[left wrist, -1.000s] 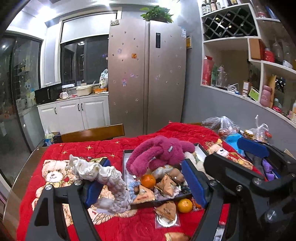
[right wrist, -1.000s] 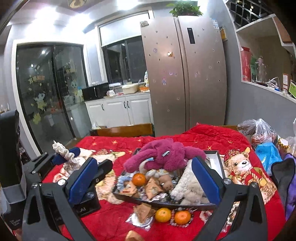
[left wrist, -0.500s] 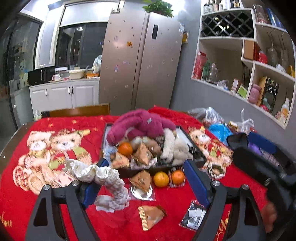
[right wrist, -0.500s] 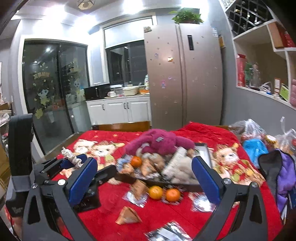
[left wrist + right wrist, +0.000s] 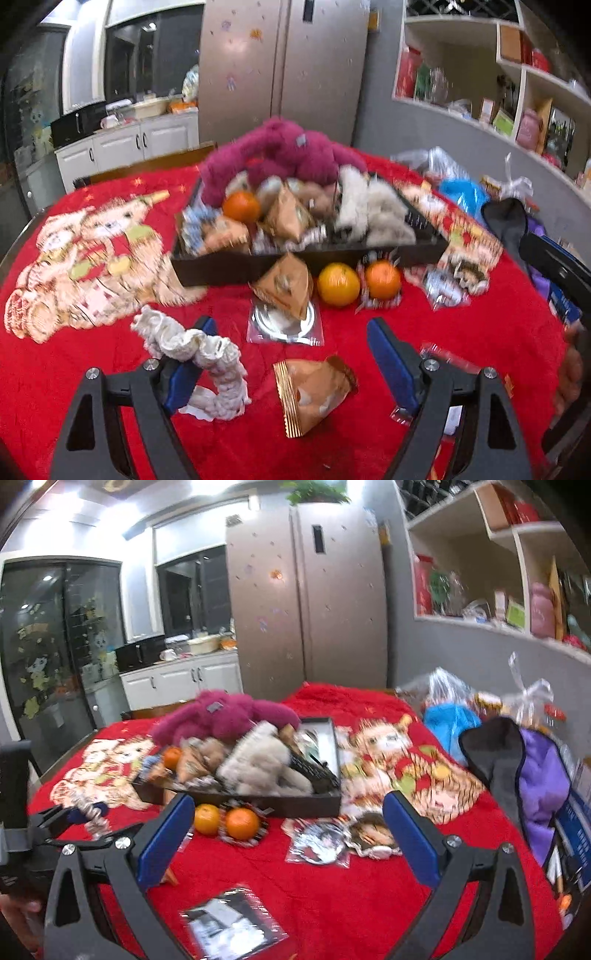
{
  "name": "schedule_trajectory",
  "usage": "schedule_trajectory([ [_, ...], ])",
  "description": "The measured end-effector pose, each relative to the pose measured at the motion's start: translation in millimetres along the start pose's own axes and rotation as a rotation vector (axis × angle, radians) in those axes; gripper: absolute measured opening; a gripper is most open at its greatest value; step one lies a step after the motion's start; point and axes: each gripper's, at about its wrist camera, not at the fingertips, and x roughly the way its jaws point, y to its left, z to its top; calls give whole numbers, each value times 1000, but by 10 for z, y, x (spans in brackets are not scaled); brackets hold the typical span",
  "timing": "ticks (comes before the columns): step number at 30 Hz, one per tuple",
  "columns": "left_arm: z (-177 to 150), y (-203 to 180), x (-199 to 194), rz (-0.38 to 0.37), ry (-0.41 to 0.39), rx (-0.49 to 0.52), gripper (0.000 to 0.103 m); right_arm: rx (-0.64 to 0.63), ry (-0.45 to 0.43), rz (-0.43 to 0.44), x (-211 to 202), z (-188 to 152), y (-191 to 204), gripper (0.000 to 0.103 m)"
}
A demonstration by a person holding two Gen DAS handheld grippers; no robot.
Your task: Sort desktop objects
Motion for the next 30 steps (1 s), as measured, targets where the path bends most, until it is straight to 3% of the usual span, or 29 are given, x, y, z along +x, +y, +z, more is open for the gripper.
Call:
schedule_trajectory([
  [2,-33,-36,69,23,16,23,85,22,73,-43,178,-74,-118,103],
  [7,-92,-94,150,52,32,54,85,22,81,-162,387,-132,-352,103],
  [10,-117,-103,191,58,46,63,85,65,121,-183,538,-182,-529,103],
  [16,-170,-77,300,30,92,45,86,115,194,-180,749,-278,-704,103],
  [21,-190,-62,334,12,119,28,86,128,199,-164,763,-286,-728,103],
  [30,-214,-142,390,63,144,78,86,184,323,-124,999,-359,-828,103],
])
